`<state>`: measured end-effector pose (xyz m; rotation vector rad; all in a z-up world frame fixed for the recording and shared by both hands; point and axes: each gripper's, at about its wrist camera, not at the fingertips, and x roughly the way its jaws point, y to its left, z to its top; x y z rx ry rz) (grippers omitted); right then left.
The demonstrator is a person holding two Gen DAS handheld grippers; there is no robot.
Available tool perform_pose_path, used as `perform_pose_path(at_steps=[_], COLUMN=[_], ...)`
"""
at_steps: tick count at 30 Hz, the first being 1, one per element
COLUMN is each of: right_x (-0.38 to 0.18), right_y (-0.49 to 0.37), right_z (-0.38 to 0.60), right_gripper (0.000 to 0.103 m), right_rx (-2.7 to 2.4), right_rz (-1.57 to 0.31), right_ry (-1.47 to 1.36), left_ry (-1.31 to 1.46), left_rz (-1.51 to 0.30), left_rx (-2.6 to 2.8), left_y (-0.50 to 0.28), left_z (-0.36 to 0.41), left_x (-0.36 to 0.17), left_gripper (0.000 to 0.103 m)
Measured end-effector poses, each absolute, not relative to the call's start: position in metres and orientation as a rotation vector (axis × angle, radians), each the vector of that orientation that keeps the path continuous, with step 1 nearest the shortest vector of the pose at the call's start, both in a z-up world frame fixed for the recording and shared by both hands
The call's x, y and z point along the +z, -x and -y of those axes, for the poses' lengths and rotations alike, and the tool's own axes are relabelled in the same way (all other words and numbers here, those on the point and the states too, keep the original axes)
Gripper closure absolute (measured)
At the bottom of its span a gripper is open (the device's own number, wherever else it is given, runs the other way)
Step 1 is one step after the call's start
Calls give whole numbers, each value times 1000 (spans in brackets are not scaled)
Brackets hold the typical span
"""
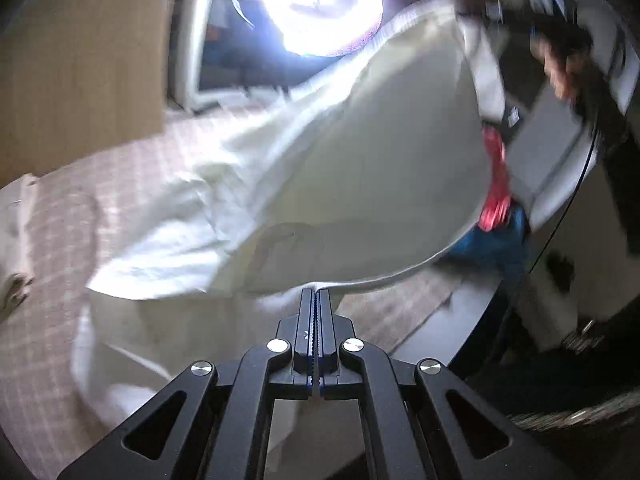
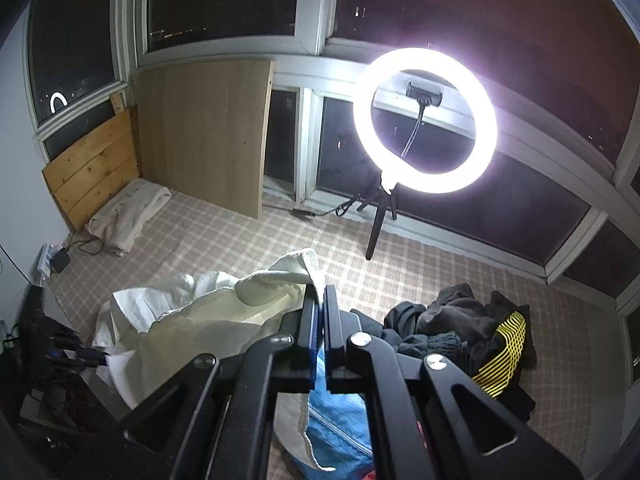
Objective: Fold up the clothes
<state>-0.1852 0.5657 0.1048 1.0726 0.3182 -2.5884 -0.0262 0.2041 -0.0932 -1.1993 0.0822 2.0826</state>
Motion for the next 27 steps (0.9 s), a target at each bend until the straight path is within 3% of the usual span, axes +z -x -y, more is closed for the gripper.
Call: perform_pose_path(at_steps=[3, 8, 10, 13, 20, 27], right_x=[99, 91, 84, 72, 52, 31], right_y=[185, 185, 187, 191, 207, 223], right_z=[-570, -585, -588, -592, -605, -618], right_gripper=[101, 101, 101, 101, 101, 101], right_rx=[-2593, -2614, -2615, -2618, -2637, -2643], right_rz=[-318, -303, -302, -305, -261, -213], right_ry=[-1091, -1123, -1146, -1177, -1230, -1300], left_ry=[1368, 1265, 1318, 1349, 1249, 1301], left_rz=[-94, -241, -219, -283, -658, -702], left_rx=[1877, 1829, 1871, 2001, 2311, 2305], left_y=[17, -12, 6, 25, 64, 107], left_z=[-234, -251, -235, -206, -169, -160], left_x=[-136, -120, -120, -116, -109, -135], left_gripper=[103, 100, 99, 88, 63, 61])
